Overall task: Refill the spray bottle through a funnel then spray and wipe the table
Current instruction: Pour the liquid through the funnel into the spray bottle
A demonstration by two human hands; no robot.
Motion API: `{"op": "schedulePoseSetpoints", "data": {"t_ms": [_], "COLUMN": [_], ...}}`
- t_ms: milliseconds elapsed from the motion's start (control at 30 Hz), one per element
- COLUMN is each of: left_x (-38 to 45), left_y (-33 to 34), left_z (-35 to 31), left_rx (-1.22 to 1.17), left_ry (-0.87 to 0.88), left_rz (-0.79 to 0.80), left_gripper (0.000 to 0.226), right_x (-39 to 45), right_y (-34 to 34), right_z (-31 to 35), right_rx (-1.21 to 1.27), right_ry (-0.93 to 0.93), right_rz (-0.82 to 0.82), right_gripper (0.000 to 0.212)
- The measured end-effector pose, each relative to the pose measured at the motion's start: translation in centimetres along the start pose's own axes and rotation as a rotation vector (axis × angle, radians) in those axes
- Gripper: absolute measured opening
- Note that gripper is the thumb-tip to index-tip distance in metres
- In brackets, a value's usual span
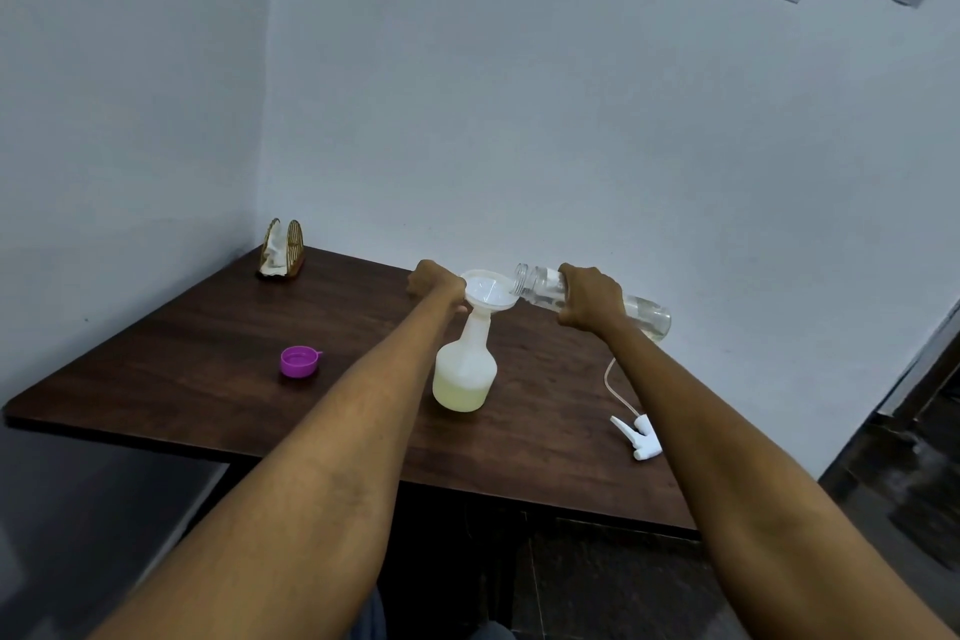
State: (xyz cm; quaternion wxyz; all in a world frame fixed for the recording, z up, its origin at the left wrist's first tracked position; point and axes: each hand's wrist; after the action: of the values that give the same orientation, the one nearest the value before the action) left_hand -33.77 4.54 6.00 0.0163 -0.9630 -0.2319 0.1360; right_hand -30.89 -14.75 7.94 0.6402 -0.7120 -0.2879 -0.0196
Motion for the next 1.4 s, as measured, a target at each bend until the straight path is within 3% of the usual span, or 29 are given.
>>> {"op": "schedulePoseSetpoints", "data": {"t_ms": [467,700,933,1067,1400], "left_x": [0.2,0.2,0.4,0.2,0.2], "left_y": [0.1,0.4,0.1,0.1,0.6], "left_z": [0.2,0.5,1.5,2.0,2.6], "left_rx": [0.042,-0.006,-0.096,-0.118,-0.134], "left_ry": [0.002,0.011,0.026,0.031,0.071], "left_rz": [-0.001,0.003,0.053,0.056,-0.028], "left_gripper": [0.018,0.012,0.024,0.028,0.035], "right_x": [-0.3,-1.0,-4.3,-6.1,-7.0], "right_y": [0.8,1.4,3.1,4.5,6.1], "right_z": [0.1,-0.1,-0.9,-1.3,-1.3], "right_rx": [0.073,0.5,0.891,0.88,0.81], "right_ry": [0.053,0.214,0.338,0.31,0.352], "right_rz": [-0.004,-0.044,-0.067,-0.022,-0.07], "right_gripper": [0.025,0.037,0.043,0.032,0.04]}}
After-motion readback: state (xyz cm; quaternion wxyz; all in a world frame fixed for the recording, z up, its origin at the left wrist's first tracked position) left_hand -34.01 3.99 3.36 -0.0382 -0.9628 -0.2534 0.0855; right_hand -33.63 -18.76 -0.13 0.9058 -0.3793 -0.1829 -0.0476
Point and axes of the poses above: each hand's wrist, its own x-axis towards the middle knuckle, its own y-axis out of the palm, z = x × y, and after that the axes turned 9 degrees about -y, right-handed
